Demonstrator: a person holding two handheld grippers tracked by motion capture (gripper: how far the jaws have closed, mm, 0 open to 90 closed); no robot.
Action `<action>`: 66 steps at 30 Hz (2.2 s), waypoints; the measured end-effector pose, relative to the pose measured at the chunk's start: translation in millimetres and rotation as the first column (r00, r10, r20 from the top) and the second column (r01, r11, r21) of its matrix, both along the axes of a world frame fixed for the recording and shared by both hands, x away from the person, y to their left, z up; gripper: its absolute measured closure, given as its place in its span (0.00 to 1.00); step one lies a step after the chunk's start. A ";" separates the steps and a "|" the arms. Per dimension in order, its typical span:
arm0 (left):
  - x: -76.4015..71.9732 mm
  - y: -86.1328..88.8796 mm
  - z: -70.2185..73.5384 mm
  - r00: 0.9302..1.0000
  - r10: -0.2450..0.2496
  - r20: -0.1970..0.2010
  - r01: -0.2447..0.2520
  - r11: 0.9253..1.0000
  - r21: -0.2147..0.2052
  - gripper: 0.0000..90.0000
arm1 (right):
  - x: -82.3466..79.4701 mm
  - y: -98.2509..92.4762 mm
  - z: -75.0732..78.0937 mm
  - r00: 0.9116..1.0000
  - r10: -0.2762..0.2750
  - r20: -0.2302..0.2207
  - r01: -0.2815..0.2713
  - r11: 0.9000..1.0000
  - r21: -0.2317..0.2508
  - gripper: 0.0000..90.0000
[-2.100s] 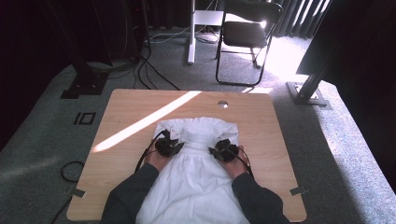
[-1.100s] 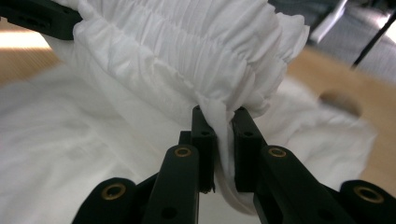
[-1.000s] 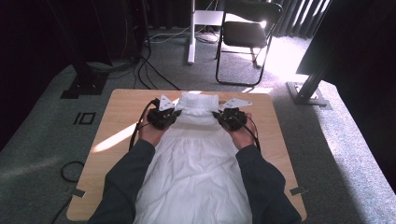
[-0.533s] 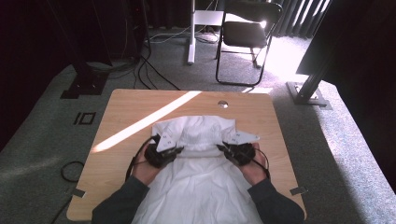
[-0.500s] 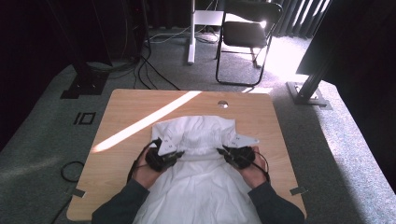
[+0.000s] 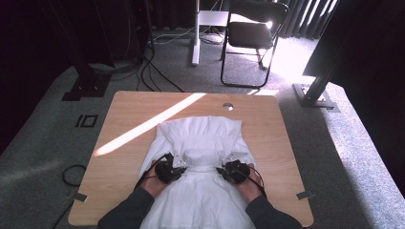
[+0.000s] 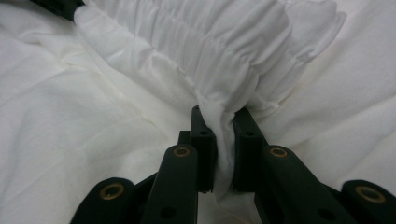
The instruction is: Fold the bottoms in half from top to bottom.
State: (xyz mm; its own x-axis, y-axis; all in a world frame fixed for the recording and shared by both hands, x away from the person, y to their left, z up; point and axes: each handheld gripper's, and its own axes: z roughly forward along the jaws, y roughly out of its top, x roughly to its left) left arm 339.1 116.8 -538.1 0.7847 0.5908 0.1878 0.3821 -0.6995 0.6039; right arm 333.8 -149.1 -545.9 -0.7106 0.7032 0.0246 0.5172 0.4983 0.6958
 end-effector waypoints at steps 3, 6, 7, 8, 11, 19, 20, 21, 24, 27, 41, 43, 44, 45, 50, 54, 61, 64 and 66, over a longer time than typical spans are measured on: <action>19.6 1.5 1.0 1.000 0.016 0.001 -0.016 1.000 0.008 0.89 | 15.6 5.6 -0.6 1.000 -0.024 0.008 0.024 1.000 0.000 0.91; 39.1 2.4 1.5 0.999 0.039 0.004 -0.039 0.999 0.008 0.89 | 34.2 10.4 -0.4 0.999 -0.046 0.014 0.046 0.999 -0.005 0.91; 45.5 2.5 1.7 0.999 0.047 0.006 -0.047 0.999 0.009 0.89 | 40.6 12.0 -0.2 0.998 -0.054 0.014 0.054 0.999 -0.007 0.91; 51.6 2.4 1.4 0.998 0.058 0.010 -0.058 0.998 0.004 0.89 | 47.5 13.3 0.1 0.998 -0.060 0.019 0.061 0.998 -0.011 0.91; 69.1 1.3 0.8 0.995 0.097 0.014 -0.097 0.995 -0.011 0.89 | 69.0 17.3 1.1 0.996 -0.081 0.020 0.082 0.996 -0.022 0.91; 105.5 -0.9 -0.2 0.980 0.197 -0.003 -0.197 0.978 -0.062 0.89 | 117.2 21.6 1.2 0.987 -0.161 -0.012 0.161 0.987 0.023 0.90; 108.3 -0.7 0.1 0.979 0.204 -0.012 -0.205 0.976 -0.069 0.89 | 119.9 21.5 1.2 0.986 -0.165 -0.018 0.166 0.986 0.030 0.90; 110.4 -0.9 0.3 0.977 0.213 -0.018 -0.213 0.974 -0.075 0.89 | 121.6 21.7 1.4 0.985 -0.169 -0.023 0.170 0.985 0.033 0.90; 112.8 -1.2 2.3 0.975 0.219 -0.027 -0.220 0.973 -0.069 0.89 | 123.5 23.8 2.9 0.985 -0.169 -0.023 0.170 0.985 0.022 0.91; 109.3 3.0 10.5 0.973 0.228 -0.038 -0.231 0.968 -0.101 0.90 | 118.6 17.7 15.2 0.985 -0.174 -0.014 0.175 0.982 0.072 0.92; 37.5 32.0 136.5 0.960 0.186 0.211 -0.082 0.902 -0.423 0.92 | 57.3 0.6 133.5 0.941 -0.101 0.324 0.032 0.976 0.213 0.92; 23.8 31.8 140.7 0.959 0.163 0.231 -0.057 0.911 -0.409 0.92 | 43.0 -2.2 141.3 0.932 -0.084 0.351 0.006 0.976 0.217 0.92; 17.4 31.0 138.0 0.960 0.156 0.231 -0.053 0.916 -0.399 0.92 | 36.7 -3.0 140.6 0.933 -0.075 0.353 -0.001 0.978 0.209 0.92; 11.0 30.4 132.3 0.964 0.149 0.220 -0.052 0.917 -0.395 0.92 | 25.7 -4.8 131.1 0.937 -0.056 0.344 -0.010 0.982 0.187 0.92; -13.0 25.4 75.4 0.984 0.114 0.138 -0.067 0.950 -0.304 0.92 | 9.3 -7.4 89.5 0.964 -0.025 0.266 -0.016 0.988 0.152 0.92; -19.9 26.9 27.3 0.994 0.108 0.027 -0.097 0.958 -0.270 0.92 | -0.6 -5.7 40.4 0.986 0.006 0.165 -0.025 0.993 0.114 0.91; -32.9 28.5 -7.9 0.993 0.100 -0.055 -0.109 0.973 -0.204 0.76 | -12.7 -6.7 -0.1 0.998 0.022 0.059 -0.027 0.997 0.078 0.76; -38.0 39.0 0.5 0.991 0.109 -0.072 -0.124 0.956 -0.267 0.68 | -16.3 -13.8 6.5 0.998 0.039 0.046 -0.043 0.994 0.097 0.59; -39.8 47.9 9.7 0.989 0.120 -0.081 -0.140 0.941 -0.307 0.65 | -18.8 -19.2 14.3 0.997 0.047 0.058 -0.053 0.992 0.115 0.52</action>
